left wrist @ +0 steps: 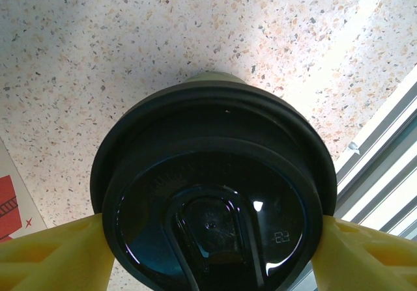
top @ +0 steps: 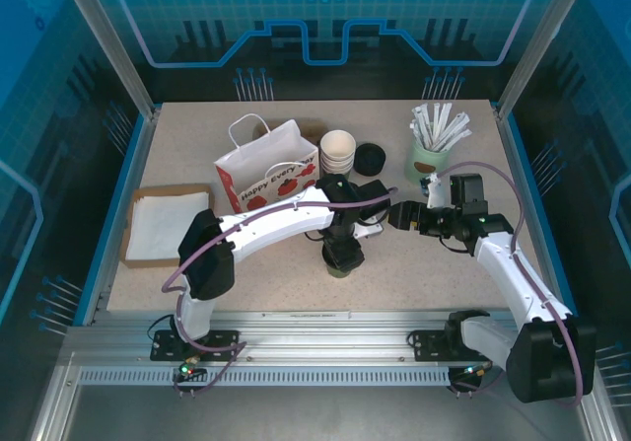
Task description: Pack the takeout coffee
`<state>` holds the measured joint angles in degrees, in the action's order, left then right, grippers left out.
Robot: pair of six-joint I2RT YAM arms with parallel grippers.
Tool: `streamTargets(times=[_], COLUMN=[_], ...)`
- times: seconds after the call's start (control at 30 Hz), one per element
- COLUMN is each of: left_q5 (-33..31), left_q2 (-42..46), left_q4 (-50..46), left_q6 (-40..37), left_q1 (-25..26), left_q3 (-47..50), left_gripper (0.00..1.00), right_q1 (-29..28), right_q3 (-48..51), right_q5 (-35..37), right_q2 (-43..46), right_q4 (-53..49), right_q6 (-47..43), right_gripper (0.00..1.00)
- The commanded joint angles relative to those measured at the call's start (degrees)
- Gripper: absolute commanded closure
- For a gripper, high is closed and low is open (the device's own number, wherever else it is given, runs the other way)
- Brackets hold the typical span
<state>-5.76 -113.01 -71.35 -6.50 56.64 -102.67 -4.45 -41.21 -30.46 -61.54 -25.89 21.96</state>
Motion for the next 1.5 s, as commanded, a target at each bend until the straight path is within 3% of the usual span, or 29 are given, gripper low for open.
streamTargets(times=[0.0, 0.37, 0.7, 1.0, 1.47], left_q5=[-0.88, -1.38, -1.01, 0.13, 0.12], left_q2=[-1.29, -1.69, -1.86, -3.13, -3.62], left_q4=[-2.06, -3.62, -4.5, -4.58, -4.53], left_q6=[-1.1, -1.23, -1.66, -1.67, -1.8], left_q1=[0.49, 0.73, 0.71, 0.72, 0.66], left_q3=[-1.39, -2.07, -2.78, -2.8, -2.86], left_gripper=[0.26, 0.36, 0.38, 0.3, 0.27], right_q1=[0.35, 0.06, -0.08, -0.21, -0.23], right_q3=[0.41, 0.43, 0.29, 0.34, 0.41], right_q5=[-1.52, -1.41, -1.22, -1.25, -1.17], right_q2=[-0.56, -0.61, -0.59, -0.6, -0.49], right_q4=[0.23, 0.14, -0.17, -0.15, -0.24], right_q6=[-1.0, -1.08, -1.13, -1.19, -1.25], right_gripper=[0.2, 0.2, 0.2, 0.2, 0.2])
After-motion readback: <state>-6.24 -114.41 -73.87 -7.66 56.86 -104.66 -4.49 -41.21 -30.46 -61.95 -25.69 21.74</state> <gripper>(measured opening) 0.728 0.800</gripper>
